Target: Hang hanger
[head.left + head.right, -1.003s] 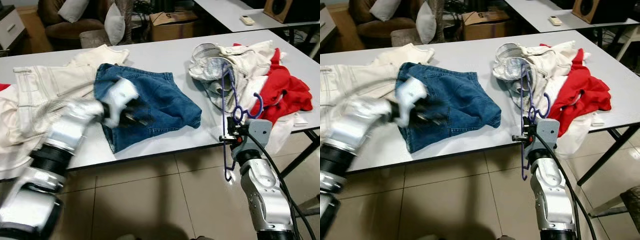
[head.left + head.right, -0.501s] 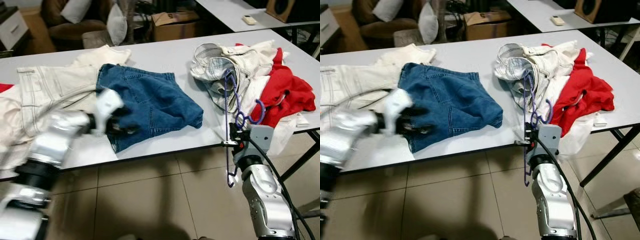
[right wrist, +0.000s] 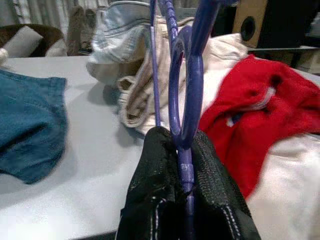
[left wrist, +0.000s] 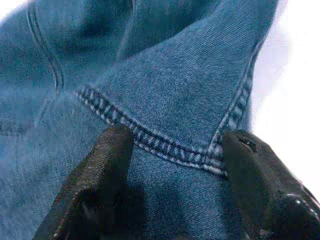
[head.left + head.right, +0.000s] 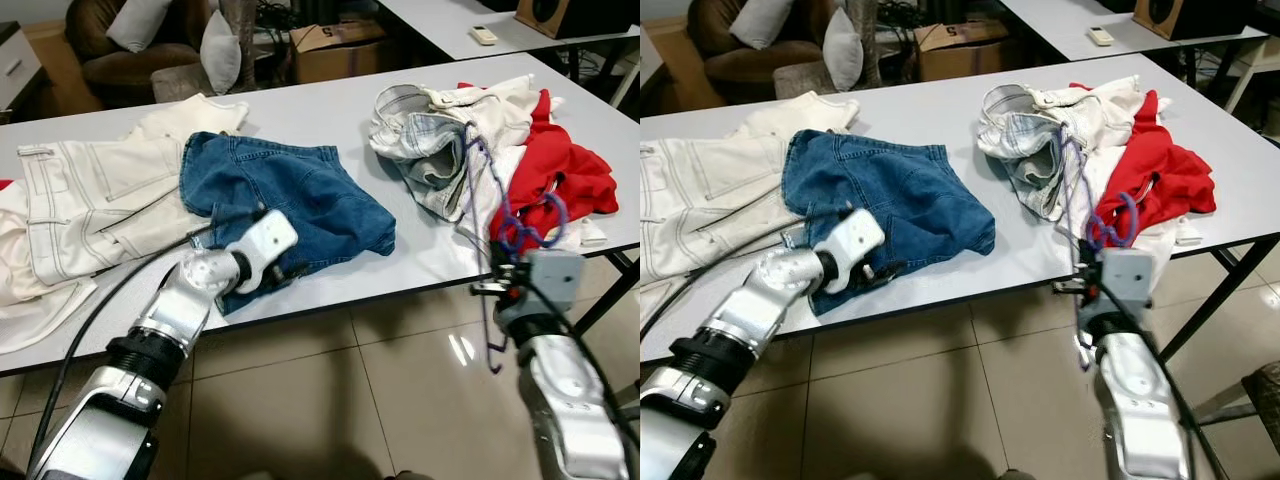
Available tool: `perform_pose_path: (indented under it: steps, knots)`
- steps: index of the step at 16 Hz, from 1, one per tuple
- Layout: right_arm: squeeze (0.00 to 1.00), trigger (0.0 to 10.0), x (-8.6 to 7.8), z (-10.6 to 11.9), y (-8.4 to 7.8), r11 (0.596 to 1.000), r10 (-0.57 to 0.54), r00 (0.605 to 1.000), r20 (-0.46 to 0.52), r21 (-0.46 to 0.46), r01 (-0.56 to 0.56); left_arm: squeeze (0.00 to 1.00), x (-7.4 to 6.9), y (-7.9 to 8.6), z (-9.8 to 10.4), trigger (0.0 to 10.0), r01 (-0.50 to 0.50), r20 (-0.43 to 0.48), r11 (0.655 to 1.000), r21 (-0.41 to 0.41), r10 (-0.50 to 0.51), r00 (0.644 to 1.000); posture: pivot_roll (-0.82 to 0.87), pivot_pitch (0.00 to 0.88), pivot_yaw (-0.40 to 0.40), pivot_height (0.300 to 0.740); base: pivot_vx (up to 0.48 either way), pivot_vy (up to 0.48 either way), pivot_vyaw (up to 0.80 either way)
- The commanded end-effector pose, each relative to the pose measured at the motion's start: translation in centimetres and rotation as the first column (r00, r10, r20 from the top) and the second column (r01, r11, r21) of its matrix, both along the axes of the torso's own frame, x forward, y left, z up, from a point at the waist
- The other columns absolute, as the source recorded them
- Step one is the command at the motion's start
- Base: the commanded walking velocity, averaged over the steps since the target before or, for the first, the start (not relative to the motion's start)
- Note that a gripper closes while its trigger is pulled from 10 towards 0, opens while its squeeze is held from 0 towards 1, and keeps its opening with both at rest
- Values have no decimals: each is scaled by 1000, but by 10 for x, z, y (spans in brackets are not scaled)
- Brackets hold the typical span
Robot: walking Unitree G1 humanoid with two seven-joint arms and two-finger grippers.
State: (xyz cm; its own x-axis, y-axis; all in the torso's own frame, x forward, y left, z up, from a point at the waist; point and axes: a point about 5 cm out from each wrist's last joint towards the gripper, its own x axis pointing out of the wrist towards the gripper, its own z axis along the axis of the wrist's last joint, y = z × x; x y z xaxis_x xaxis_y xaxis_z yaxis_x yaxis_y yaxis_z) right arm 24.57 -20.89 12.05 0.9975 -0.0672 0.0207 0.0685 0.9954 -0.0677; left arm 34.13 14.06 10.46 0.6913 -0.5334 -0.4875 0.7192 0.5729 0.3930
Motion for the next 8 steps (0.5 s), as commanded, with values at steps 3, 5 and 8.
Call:
perform_pose_path:
  steps: [3,5,8]
  knots:
    - [0,10000,-10,6,-19,997,-73,997,15,17,73,0,-5,4,-8,0,9,-18,1000,-18,-9,1000,-170,0,70,740,0,0,0]
    - [0,10000,-11,5,-21,997,-75,997,0,18,75,0,-6,6,-10,0,21,-20,999,-35,-22,1000,-170,0,65,740,0,0,0]
    - [0,10000,-10,4,-17,998,-63,998,-13,16,64,0,-9,6,-10,0,57,-33,996,-65,-59,998,-163,0,64,740,0,0,0]
